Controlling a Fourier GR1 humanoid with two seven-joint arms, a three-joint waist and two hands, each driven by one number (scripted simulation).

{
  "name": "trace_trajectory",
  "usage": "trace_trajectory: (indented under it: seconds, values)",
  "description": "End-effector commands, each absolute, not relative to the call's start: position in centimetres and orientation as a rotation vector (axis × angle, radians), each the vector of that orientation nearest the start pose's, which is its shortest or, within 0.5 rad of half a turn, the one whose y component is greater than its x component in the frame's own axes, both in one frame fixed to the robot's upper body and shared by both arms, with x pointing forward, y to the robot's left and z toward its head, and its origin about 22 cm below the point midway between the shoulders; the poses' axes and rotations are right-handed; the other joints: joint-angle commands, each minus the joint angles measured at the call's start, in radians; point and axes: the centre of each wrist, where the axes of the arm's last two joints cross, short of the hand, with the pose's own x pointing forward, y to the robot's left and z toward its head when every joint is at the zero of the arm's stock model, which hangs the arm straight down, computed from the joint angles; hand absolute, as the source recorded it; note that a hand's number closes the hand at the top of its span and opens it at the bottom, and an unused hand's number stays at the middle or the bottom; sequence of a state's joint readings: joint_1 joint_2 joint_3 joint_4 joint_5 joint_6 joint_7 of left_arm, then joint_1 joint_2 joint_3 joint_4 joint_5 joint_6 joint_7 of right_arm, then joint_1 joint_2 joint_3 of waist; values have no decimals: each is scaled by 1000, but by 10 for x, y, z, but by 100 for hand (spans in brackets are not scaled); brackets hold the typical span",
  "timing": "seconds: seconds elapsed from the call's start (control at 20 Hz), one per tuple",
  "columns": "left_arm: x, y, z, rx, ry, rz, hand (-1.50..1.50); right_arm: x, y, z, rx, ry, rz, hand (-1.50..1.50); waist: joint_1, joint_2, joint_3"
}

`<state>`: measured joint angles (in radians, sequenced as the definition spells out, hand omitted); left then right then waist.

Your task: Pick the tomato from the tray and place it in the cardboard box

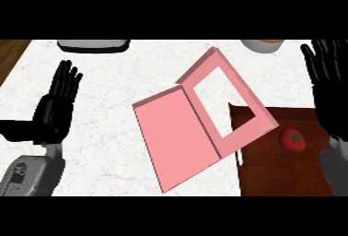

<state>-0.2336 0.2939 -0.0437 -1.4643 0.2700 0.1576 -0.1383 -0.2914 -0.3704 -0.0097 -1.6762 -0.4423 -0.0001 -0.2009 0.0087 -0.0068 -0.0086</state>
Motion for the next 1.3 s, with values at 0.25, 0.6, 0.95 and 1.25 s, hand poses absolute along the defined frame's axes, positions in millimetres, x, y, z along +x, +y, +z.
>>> trace_trajectory:
  seconds: [0.25,0.6,0.95,1.25]
  values:
    - [259,314,21,413,-1528,-196,0,309,-352,127,-310,-2073,-195,-150,18,16,12]
    - [249,294,-7,368,-1450,-213,0,275,-361,23,-771,-1755,-429,-150,-9,11,10]
    - [240,293,11,376,-1442,-199,0,249,-402,43,-948,-1518,144,-150,-9,5,6]
    - [239,296,12,396,-1452,-205,0,249,-407,93,-907,-1208,489,-150,-6,3,2]
